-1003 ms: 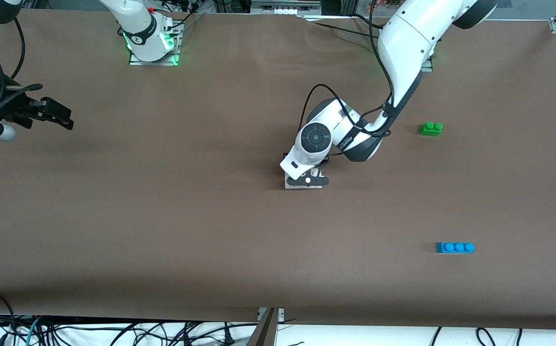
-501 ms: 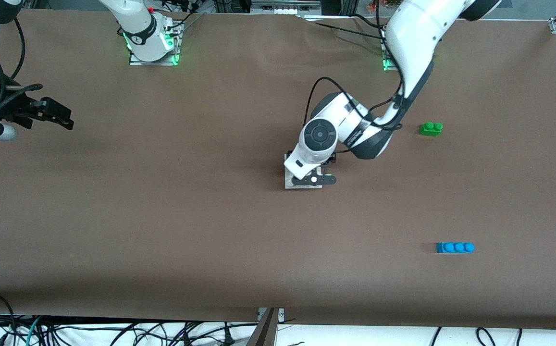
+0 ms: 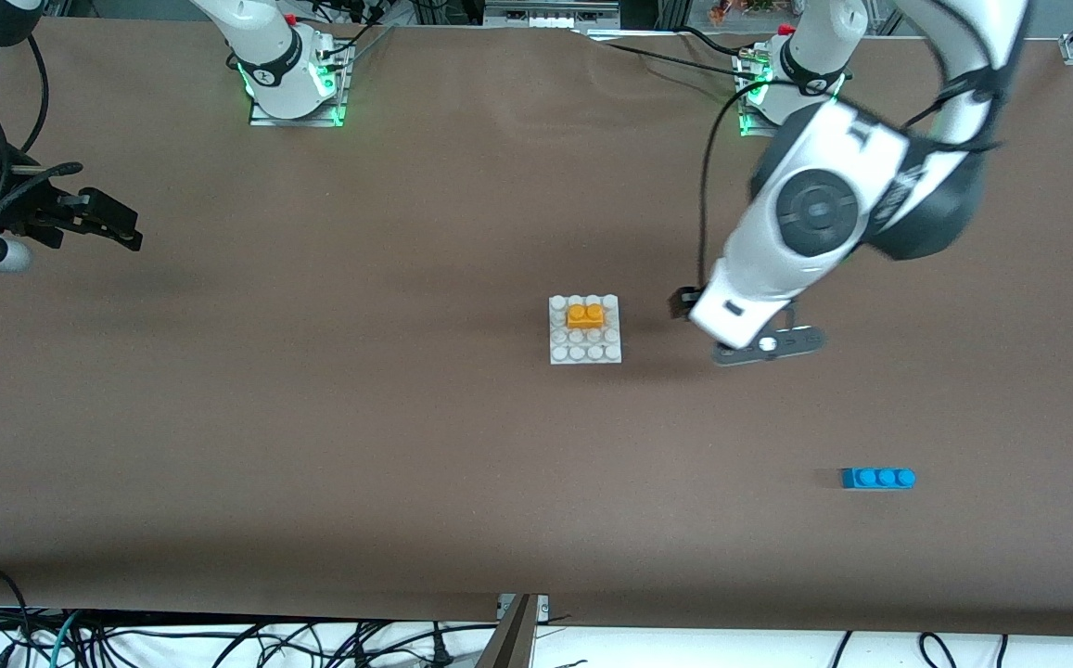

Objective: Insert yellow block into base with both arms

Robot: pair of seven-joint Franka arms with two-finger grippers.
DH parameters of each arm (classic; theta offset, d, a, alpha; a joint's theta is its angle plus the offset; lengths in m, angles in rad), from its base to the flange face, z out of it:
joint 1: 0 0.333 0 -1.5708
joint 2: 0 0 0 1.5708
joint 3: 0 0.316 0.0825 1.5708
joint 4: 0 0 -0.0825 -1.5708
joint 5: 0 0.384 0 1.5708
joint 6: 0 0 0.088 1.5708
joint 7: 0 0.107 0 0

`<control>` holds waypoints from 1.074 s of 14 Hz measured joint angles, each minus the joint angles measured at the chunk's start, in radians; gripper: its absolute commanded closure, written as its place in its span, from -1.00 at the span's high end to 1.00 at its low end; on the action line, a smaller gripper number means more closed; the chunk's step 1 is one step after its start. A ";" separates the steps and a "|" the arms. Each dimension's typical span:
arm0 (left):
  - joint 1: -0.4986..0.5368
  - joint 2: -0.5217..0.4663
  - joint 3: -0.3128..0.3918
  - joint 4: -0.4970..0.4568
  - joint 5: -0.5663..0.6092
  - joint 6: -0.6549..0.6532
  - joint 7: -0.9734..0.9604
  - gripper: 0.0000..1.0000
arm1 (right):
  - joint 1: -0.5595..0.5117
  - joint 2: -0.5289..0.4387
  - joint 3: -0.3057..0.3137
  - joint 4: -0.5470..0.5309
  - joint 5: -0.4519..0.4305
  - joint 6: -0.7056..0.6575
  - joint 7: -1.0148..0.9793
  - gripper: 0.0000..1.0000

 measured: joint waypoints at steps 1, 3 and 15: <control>0.027 -0.015 0.002 0.041 0.000 -0.053 0.008 1.00 | 0.000 0.000 0.000 0.000 0.000 0.000 0.000 0.98; 0.097 -0.030 0.001 0.117 0.000 -0.148 0.079 1.00 | 0.000 0.000 0.000 0.000 0.000 0.000 0.000 0.98; 0.088 -0.384 0.276 -0.242 -0.083 -0.066 0.583 1.00 | 0.000 0.000 0.000 0.000 0.001 0.000 0.000 0.98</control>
